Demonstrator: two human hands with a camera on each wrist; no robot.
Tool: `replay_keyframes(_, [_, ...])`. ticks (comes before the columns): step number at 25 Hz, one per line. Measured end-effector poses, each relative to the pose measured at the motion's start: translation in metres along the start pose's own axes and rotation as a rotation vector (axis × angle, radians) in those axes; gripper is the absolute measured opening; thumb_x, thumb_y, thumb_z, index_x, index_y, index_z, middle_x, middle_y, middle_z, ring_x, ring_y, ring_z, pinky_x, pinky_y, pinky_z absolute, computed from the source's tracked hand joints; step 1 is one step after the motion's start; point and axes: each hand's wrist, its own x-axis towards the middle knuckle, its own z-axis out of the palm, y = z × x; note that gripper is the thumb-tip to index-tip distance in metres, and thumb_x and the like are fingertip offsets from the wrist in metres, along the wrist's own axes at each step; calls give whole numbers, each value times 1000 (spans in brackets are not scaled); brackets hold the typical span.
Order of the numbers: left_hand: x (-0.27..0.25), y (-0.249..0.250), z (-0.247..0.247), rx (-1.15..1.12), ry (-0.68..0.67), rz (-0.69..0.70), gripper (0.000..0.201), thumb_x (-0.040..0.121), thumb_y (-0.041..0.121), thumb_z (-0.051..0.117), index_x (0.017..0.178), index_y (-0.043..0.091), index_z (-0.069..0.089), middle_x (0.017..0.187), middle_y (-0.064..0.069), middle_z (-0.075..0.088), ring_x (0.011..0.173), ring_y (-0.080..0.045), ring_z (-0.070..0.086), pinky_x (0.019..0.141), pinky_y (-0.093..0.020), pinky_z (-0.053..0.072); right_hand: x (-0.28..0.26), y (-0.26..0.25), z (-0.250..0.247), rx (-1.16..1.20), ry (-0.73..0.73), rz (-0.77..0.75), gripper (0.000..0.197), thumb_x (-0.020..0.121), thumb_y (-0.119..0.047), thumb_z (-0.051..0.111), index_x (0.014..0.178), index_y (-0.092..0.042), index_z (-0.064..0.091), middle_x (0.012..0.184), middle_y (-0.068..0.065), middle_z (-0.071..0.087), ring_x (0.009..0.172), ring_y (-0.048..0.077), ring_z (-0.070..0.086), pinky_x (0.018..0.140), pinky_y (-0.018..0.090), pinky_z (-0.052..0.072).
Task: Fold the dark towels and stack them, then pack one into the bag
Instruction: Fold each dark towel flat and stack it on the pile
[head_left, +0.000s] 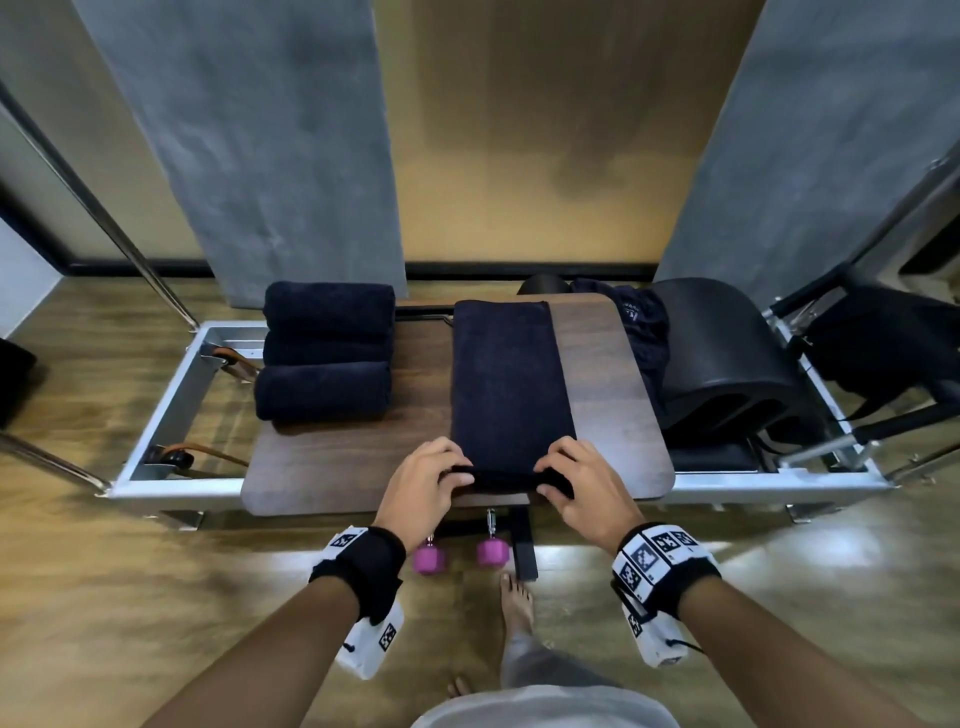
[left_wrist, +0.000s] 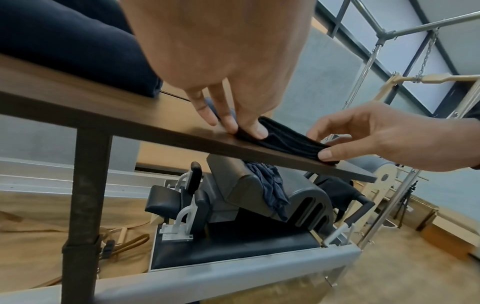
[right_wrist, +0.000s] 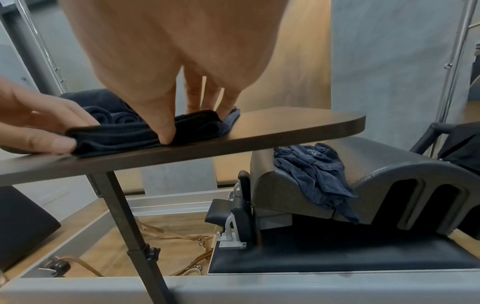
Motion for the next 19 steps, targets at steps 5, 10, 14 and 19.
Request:
replay_keyframes(5, [22, 5, 6, -98, 72, -290, 21, 105, 17, 60, 88, 25, 68, 85, 9, 68, 84, -13, 62, 75, -32, 44, 6, -4, -1, -69, -55, 12, 50, 91, -33, 76, 135, -25, 54, 122, -9, 55, 110, 12, 51, 95, 27, 48])
replay_keyframes(10, [31, 7, 6, -130, 67, -393, 12, 106, 21, 59, 100, 31, 62, 83, 10, 68, 83, -12, 64, 74, -36, 49, 19, -2, -8, -61, 5, -46, 20, 98, -10, 64, 117, -11, 71, 109, 2, 65, 100, 22, 61, 85, 37, 55])
replay_keyframes(14, [26, 10, 3, 27, 52, -218, 15, 105, 22, 58, 95, 33, 56, 81, 9, 61, 82, -12, 56, 74, -41, 49, 35, 4, -11, -54, 3, -22, 15, 98, -10, 64, 98, -15, 78, 105, -2, 56, 96, 18, 54, 83, 33, 46])
replay_keyframes(19, [20, 18, 4, 234, 39, -31, 33, 101, 52, 59, 109, 22, 70, 106, 7, 62, 103, -16, 54, 87, -40, 50, 59, 3, -12, -101, -143, 59, 26, 90, 3, 58, 100, -13, 77, 99, 2, 69, 97, 24, 61, 85, 37, 49])
